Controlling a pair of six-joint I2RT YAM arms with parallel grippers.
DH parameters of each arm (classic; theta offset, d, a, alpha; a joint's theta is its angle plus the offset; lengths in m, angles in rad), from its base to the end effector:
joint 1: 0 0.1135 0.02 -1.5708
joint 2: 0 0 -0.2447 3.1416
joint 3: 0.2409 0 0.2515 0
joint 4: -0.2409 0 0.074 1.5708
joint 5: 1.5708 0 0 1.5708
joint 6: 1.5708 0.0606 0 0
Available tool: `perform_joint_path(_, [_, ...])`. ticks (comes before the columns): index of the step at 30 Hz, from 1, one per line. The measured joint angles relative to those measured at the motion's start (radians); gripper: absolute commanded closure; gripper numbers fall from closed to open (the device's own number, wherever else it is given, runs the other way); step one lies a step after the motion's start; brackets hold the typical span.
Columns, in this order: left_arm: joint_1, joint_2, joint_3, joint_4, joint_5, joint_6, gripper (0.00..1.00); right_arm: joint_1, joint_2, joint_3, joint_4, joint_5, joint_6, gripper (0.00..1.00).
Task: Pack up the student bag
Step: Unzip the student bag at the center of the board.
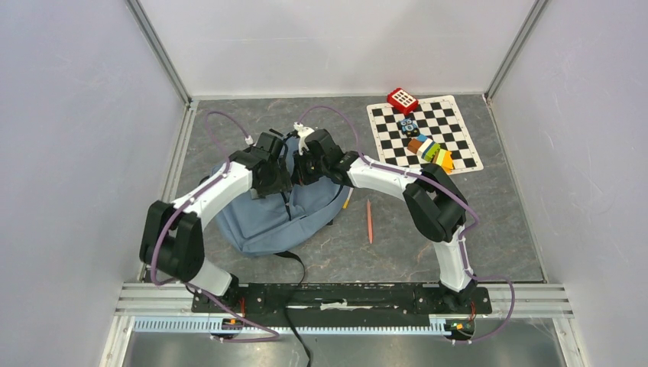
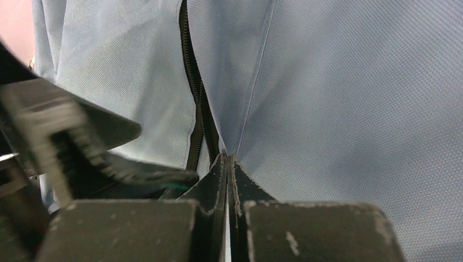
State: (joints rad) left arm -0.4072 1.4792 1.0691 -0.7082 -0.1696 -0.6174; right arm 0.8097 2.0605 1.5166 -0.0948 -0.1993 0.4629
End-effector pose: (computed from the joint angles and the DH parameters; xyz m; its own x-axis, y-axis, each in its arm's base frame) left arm 0.2832 -0.1110 0.1946 -0.8601 -0.2504 -0.4444 -0.2150 0.9680 -0.1293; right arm 0.3239 0.3575 0.1749 -0.7338 -0.1357 -0.6657 -0.5495 0.6947 0.4641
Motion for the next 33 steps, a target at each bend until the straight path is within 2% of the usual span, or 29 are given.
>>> perform_joint_path(3, [0.0,0.066,0.01,0.001,-0.035,0.0,0.33,0.0,0.0,0.0,0.0,0.001,0.005,1.0])
perform_joint_path(8, [0.0,0.107,0.034,0.0,-0.076,0.0,0.3,-0.001,0.0,0.0,0.0,0.002,0.008,1.0])
perform_joint_path(10, [-0.001,0.129,0.052,-0.008,-0.085,0.001,0.33,-0.001,0.0,0.0,0.0,0.004,0.008,1.0])
perform_joint_path(13, [-0.004,0.149,0.069,-0.023,-0.1,0.003,0.51,-0.002,0.0,0.0,0.0,0.009,0.008,1.0])
perform_joint_path(16, [-0.003,0.15,0.068,-0.017,-0.117,0.003,0.76,-0.002,0.0,0.0,0.0,0.011,0.008,1.0])
perform_joint_path(19, [-0.003,0.135,0.047,0.012,-0.139,0.003,0.94,-0.002,-0.003,-0.002,-0.001,0.019,0.005,1.0])
perform_joint_path(21, [0.003,0.104,0.014,0.034,-0.145,0.001,0.98,-0.002,-0.007,-0.003,-0.001,0.024,0.002,1.0])
perform_joint_path(25, [0.029,0.013,-0.034,0.023,-0.165,0.0,0.98,-0.005,-0.016,-0.005,-0.002,0.028,-0.009,1.0])
perform_joint_path(33, [0.035,-0.274,-0.037,-0.015,-0.173,0.0,0.98,-0.01,-0.017,-0.005,-0.005,0.039,-0.029,1.0])
